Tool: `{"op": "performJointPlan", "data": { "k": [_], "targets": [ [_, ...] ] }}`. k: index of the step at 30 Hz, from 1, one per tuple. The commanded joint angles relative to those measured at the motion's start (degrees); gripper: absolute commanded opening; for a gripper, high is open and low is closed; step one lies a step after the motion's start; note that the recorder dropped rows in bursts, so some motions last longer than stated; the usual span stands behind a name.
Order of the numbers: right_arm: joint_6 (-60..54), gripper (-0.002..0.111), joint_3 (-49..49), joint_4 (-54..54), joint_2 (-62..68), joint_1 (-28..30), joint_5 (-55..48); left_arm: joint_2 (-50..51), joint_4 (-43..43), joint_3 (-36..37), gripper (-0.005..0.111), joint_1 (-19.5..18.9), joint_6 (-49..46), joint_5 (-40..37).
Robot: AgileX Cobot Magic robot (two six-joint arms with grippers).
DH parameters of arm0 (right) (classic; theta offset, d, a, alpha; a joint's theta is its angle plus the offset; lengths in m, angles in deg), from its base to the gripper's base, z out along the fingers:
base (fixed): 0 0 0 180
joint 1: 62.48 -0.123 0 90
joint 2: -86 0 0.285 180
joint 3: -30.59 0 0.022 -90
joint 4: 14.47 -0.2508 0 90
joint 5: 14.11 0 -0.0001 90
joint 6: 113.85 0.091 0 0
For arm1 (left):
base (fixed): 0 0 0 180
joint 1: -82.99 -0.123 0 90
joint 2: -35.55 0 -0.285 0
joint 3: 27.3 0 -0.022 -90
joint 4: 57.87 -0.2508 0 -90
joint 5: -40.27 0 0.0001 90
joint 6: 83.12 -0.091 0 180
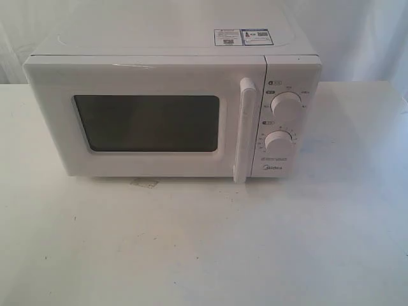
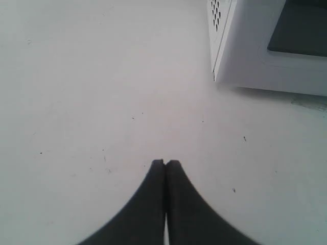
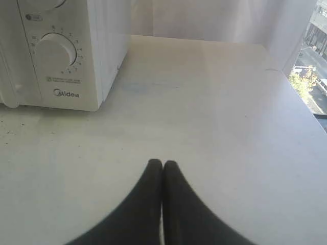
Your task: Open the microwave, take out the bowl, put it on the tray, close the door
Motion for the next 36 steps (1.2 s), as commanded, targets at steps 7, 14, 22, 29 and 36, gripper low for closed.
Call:
{"op": "performJointPlan", "data": {
  "k": [7,14,22,29,36],
  "targets": [
    [-0.49,0.0,-0.35,0.14,-0.33,-0.3,0.31,-0.29,0.47,0.14,0.0,-0.19,0.04,-0.13],
    [-0.49,0.0,-0.35,0.14,-0.33,-0.3,0.31,-0.29,0.47,0.14,0.0,-0.19,0.04,-0.13],
    [-0.49,0.0,-0.35,0.14,-0.33,-0.3,0.31,-0.29,0.47,0.14,0.0,-0.19,0.04,-0.13],
    [-0.49,0.0,-0.35,0.14,-0.33,-0.3,0.31,-0.29,0.47,0.14,0.0,-0.19,0.04,-0.13],
    [-0.49,0.0,-0.35,1.58,-0.33,-0.3,0.45,-0.29,0.47,0.14,0.0,-0.19,0.04,-0.13]
  ]
}}
